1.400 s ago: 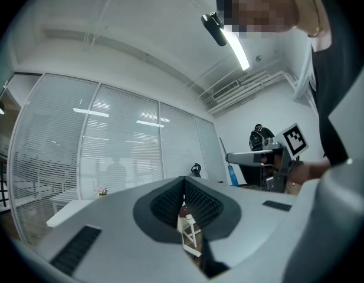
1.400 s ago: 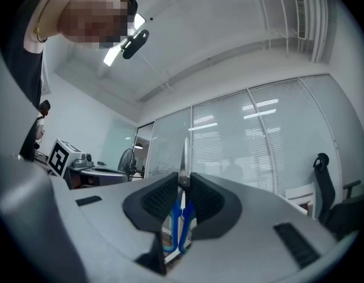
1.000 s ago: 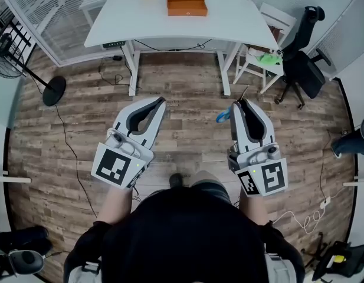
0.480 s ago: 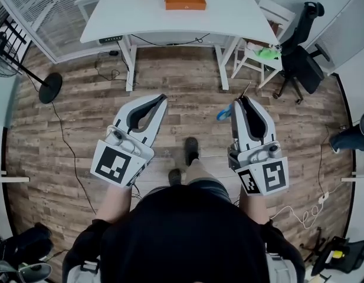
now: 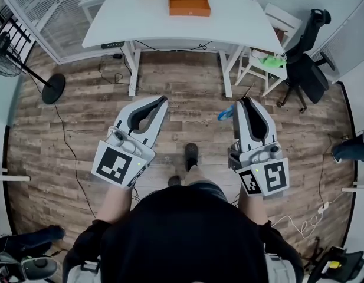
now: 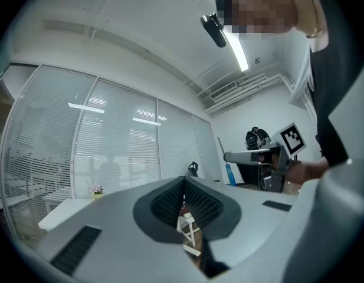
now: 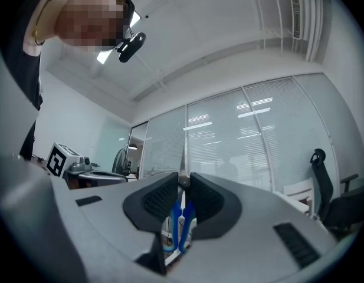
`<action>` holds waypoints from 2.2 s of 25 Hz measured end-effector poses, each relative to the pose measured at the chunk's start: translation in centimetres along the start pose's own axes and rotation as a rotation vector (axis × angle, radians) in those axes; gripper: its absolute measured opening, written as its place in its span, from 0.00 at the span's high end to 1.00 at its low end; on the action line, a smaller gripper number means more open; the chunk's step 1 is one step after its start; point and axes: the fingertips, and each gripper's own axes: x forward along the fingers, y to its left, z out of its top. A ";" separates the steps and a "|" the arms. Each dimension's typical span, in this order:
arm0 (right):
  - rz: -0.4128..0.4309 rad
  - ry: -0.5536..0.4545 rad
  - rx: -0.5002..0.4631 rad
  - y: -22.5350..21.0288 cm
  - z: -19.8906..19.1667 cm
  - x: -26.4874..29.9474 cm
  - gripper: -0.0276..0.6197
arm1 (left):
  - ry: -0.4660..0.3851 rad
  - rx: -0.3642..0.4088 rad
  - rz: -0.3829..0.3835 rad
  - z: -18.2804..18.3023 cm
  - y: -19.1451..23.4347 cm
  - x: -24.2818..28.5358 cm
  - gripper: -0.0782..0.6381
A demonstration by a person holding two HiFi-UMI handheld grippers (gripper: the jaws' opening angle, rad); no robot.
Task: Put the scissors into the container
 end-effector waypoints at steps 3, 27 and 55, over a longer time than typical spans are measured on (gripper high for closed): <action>0.019 -0.006 0.002 -0.8 -0.1 1.7 0.85 | 0.002 0.005 0.007 -0.2 1.0 1.3 0.87; 0.048 -0.019 -0.004 -12.8 -1.4 15.0 0.85 | -0.009 0.036 0.037 -0.6 9.9 16.7 0.87; 0.114 0.002 -0.039 -16.9 -3.4 20.0 0.85 | 0.011 0.000 0.075 -2.4 11.9 23.0 0.87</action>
